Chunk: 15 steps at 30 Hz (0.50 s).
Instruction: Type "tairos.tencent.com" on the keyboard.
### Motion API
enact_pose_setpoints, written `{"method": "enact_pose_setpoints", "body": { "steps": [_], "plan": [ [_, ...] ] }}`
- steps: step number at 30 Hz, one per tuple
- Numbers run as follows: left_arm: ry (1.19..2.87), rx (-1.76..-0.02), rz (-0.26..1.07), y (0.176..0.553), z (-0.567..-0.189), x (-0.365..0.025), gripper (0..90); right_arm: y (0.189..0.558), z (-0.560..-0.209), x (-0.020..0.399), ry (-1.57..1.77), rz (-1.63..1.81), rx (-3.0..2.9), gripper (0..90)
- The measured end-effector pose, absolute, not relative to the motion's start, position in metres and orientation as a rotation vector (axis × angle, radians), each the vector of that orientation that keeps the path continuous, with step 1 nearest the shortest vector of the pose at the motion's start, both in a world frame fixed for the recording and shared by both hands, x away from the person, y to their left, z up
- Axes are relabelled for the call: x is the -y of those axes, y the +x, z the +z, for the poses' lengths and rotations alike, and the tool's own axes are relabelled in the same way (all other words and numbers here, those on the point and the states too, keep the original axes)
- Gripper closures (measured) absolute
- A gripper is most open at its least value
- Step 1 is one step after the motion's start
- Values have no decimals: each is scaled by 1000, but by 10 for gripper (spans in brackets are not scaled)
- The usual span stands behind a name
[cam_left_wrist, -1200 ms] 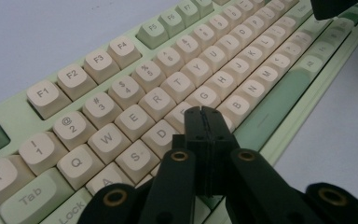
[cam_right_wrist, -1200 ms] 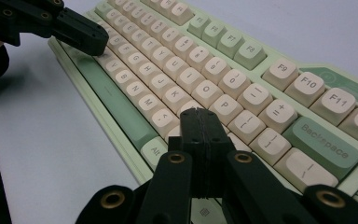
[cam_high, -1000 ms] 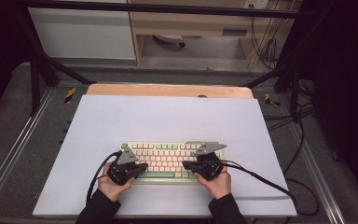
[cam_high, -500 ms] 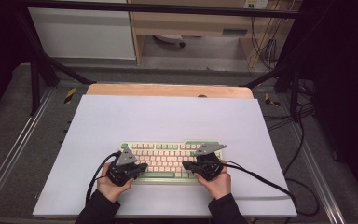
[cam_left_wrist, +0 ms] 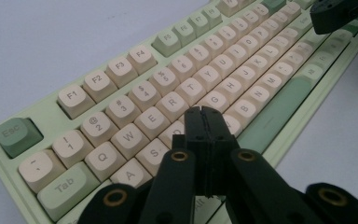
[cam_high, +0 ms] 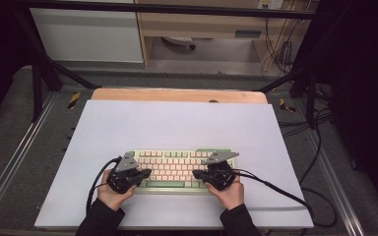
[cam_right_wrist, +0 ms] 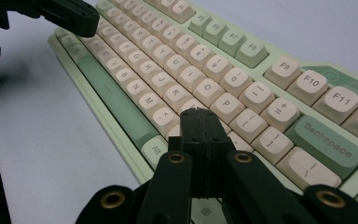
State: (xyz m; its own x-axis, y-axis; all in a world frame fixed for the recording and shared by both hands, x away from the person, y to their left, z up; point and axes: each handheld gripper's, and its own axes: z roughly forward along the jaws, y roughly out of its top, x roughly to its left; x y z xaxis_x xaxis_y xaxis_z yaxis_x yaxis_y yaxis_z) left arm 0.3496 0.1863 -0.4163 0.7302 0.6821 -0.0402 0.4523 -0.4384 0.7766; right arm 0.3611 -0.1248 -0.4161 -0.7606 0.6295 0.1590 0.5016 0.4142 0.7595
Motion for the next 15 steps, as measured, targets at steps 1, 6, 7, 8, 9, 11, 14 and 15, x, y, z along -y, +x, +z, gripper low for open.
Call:
{"method": "enact_pose_setpoints", "body": {
  "steps": [1, 6, 7, 8, 9, 11, 14, 15],
  "plan": [
    [2105, -859, 357, 350, -416, -187, 900, 361, -416, 125, 1012, 1269, -2512, 900],
    [2103, -864, 361, 352, -415, -188, 900, 361, -416, 125, 1013, 1270, -2511, 900],
    [2103, -864, 363, 352, -415, -188, 900, 361, -416, 125, 1014, 1270, -2511, 900],
    [2102, -864, 362, 352, -415, -188, 900, 361, -416, 125, 1015, 1270, -2511, 900],
    [2104, -864, 364, 353, -415, -188, 900, 361, -416, 125, 1016, 1271, -2511, 900],
    [2102, -866, 365, 353, -414, -189, 900, 361, -415, 125, 1016, 1271, -2511, 900],
    [2099, -870, 370, 354, -413, -189, 900, 361, -416, 125, 1017, 1269, -2512, 900],
    [2099, -871, 372, 355, -413, -189, 900, 361, -416, 125, 1015, 1269, -2513, 900]
  ]
}}
